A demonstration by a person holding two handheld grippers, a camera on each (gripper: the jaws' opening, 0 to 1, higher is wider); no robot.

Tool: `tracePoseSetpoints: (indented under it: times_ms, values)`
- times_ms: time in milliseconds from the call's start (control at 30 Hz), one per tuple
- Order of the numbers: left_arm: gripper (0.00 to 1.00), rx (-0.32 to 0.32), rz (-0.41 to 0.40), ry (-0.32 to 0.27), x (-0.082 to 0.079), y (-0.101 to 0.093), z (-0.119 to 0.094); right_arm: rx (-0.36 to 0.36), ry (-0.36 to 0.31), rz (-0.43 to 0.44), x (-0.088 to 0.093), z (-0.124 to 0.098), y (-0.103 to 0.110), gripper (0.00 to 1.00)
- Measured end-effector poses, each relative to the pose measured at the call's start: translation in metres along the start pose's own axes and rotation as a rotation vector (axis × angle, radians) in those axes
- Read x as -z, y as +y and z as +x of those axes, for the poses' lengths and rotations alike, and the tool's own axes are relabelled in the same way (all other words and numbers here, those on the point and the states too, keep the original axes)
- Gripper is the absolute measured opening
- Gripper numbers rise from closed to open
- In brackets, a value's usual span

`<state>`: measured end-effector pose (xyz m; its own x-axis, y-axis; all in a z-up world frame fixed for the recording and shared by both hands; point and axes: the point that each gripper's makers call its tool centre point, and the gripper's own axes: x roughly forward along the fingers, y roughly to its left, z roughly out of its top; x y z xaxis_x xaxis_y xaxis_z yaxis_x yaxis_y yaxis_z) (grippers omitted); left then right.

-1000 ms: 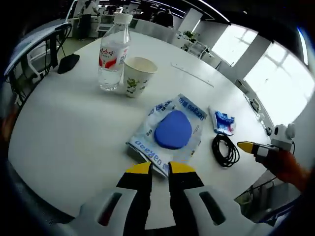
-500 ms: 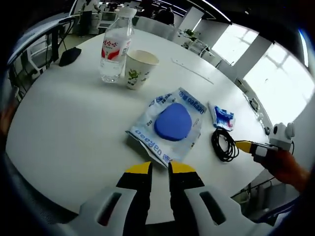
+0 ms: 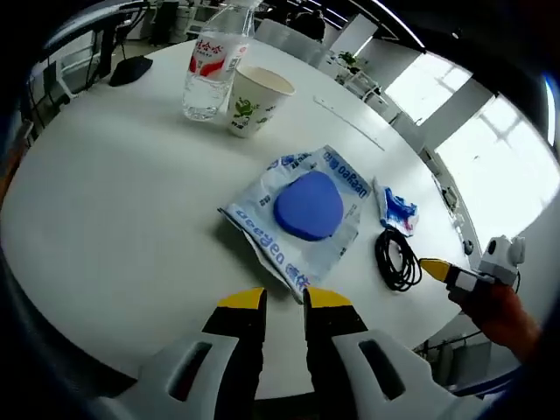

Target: Arrange the tabletop items into an orderly group along one side of the table until the central work area is clear of visible clutter.

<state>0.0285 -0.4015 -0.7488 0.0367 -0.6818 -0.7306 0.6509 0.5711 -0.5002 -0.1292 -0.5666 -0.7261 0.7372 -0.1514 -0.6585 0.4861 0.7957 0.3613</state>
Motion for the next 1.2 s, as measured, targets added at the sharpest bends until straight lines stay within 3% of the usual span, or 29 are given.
tracePoseSetpoints:
  times_ms: [400,700,1200]
  values:
    - [0.14,0.007,0.002,0.025,0.006,-0.003,0.013,-0.024,-0.013,0.000,0.010,-0.007,0.012,0.16]
    - [0.12,0.014,0.003,0.036,0.005,-0.006,0.019,-0.026,-0.008,0.020,0.023,-0.011,0.019,0.17]
    - [0.02,0.041,-0.027,0.033,0.003,-0.007,0.021,-0.014,-0.011,0.028,0.022,-0.012,0.017,0.16]
